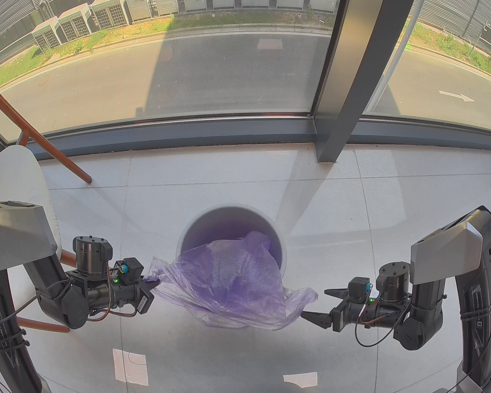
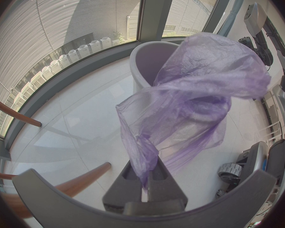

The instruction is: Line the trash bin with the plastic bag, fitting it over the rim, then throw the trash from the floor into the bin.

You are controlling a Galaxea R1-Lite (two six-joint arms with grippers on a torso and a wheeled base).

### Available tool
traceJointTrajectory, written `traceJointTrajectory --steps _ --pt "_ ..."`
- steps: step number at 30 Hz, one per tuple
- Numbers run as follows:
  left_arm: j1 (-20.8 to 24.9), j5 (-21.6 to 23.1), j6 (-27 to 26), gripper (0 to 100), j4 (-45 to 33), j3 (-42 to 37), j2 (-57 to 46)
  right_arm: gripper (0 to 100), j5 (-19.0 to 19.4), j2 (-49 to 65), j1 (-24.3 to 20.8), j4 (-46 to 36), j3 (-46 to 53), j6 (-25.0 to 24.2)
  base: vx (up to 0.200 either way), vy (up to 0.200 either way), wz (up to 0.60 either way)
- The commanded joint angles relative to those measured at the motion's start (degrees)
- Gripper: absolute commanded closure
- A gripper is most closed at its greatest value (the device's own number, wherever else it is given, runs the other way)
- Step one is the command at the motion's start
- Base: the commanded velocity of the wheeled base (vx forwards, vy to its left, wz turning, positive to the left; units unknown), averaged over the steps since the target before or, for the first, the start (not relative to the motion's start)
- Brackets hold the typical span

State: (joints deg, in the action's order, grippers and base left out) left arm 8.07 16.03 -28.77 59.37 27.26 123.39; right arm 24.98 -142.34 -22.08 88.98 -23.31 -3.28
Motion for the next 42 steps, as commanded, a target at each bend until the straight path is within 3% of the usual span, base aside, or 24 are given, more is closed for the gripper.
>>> traceJointTrajectory --steps 1,3,4,15,21,28,34,37,42 --pt "0.2 0.1 -0.1 100 0.0 -2.7 -2.2 0 1.0 2.5 -1.9 0.3 3.4 -0.1 0.0 0.0 0.0" --pt "0.2 0.1 -0.1 100 0.0 -2.6 -2.5 0 0.9 3.3 -2.2 0.3 3.2 -0.1 0.0 0.0 0.0" --pt "0.2 0.1 -0.1 0 0.0 -2.4 -2.5 0 0.9 4.0 -2.4 0.3 3.5 -0.1 0.0 0.0 0.0" --pt "0.1 2.6 0.3 0 0.0 -7.9 -10.2 0 0.9 11.8 -6.0 0.4 13.2 0.5 0.0 0.0 0.0" --pt "1.3 5.9 -0.5 0 0.0 -13.2 -18.5 0 0.2 16.8 -6.9 0.2 12.2 6.0 0.0 0.0 0.0" --pt "5.3 5.2 -1.5 0 0.0 -18.6 -29.3 0 0.3 20.6 -13.2 0.2 8.5 9.1 0.0 0.0 0.0" --pt "5.3 4.9 -3.1 0 0.0 -19.3 -31.3 0 -0.9 20.3 -17.5 0.3 8.1 12.1 0.0 0.0 0.0" --pt "5.4 3.0 -3.2 0 0.0 -19.3 -32.3 0 -4.6 18.3 -18.5 0.3 5.4 12.2 0.0 0.0 0.0" --pt "5.6 1.8 -5.4 0 -0.1 -18.2 -31.4 0 -5.3 14.0 -17.5 0.3 0.9 12.2 0.0 0.0 0.0"
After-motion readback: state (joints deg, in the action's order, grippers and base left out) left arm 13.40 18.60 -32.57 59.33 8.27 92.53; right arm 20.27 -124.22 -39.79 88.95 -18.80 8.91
